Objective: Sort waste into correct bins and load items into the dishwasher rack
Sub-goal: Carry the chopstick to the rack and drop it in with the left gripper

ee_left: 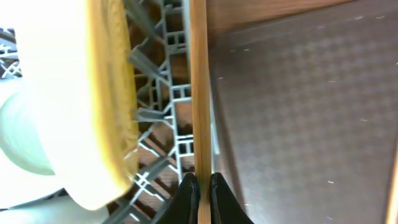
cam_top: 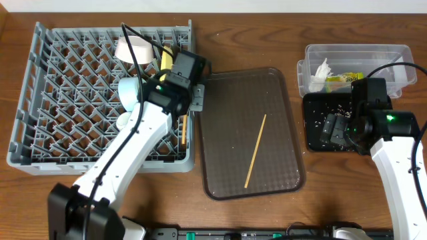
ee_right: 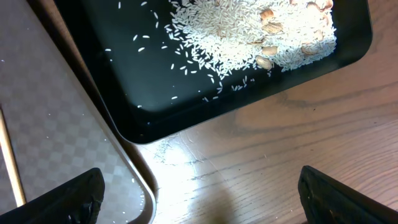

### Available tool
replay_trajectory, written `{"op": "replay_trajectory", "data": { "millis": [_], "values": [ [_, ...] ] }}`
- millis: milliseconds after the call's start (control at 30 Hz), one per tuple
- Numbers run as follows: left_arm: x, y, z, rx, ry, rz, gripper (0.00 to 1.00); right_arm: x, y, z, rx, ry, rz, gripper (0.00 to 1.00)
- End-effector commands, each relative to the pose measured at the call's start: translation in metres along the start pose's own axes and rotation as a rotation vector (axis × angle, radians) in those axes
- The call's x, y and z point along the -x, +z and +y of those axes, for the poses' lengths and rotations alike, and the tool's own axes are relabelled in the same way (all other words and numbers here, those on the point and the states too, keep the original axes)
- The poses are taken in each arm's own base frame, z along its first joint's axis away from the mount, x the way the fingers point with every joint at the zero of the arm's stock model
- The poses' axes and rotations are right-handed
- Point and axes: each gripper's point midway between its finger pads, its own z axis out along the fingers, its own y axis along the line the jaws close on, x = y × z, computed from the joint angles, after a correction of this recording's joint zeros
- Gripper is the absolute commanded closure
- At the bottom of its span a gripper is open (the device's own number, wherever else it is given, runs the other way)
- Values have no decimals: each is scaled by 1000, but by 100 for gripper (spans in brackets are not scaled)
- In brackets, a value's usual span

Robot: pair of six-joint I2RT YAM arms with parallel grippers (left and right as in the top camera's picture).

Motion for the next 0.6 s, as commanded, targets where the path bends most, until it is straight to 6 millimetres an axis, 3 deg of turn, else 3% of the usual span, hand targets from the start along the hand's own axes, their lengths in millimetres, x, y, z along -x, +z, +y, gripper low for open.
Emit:
{"op": "replay_trajectory", "data": {
  "millis": [0, 100, 133, 200, 300, 433, 567],
  "values": [
    [0, 14, 12, 35, 15, 28, 94, 6, -7, -3, 3, 28, -26, 3],
    [-2, 22, 18, 46, 5, 48, 93, 6, -7, -3, 3, 28, -26, 3],
    [-2, 23, 18, 47, 5, 50, 84, 6, -7, -2, 4, 28, -26, 3],
    [-2, 23, 18, 47, 4, 48, 56, 6, -7, -2, 4, 28, -27, 3],
    [1, 22, 17, 43, 2, 34, 46, 6, -7, -2, 4, 28, -27, 3],
    [1, 20, 5, -27, -1, 40, 45, 6, -7, -2, 4, 28, -27, 2],
    [-8, 14, -31, -191, 20, 77, 45, 6, -7, -2, 4, 28, -27, 3]
  ]
}}
